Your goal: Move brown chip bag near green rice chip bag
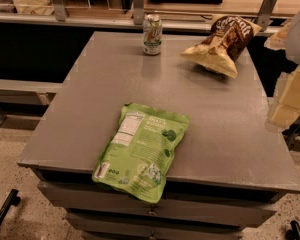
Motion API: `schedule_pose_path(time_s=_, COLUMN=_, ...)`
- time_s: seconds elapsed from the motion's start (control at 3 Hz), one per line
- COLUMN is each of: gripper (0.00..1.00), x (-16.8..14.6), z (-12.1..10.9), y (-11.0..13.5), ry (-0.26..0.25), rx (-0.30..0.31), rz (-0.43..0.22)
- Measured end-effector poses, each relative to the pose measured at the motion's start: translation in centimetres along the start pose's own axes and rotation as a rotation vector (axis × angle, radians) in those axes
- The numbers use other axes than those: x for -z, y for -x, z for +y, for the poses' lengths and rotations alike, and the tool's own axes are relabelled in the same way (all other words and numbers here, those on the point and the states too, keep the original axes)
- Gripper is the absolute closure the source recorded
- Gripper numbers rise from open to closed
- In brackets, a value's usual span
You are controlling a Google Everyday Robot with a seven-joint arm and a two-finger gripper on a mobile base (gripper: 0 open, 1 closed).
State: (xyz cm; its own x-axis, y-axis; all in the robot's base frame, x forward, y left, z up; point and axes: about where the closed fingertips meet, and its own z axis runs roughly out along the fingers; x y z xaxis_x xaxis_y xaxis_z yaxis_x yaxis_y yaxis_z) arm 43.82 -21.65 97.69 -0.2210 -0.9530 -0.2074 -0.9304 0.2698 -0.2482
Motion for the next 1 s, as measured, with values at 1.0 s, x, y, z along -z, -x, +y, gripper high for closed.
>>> schedule_pose_path(time_s=1.0, gripper=0.0, x=-0.9, z=-8.6, y=-0.4, ry=-0.277, rx=0.123, rz=0.006)
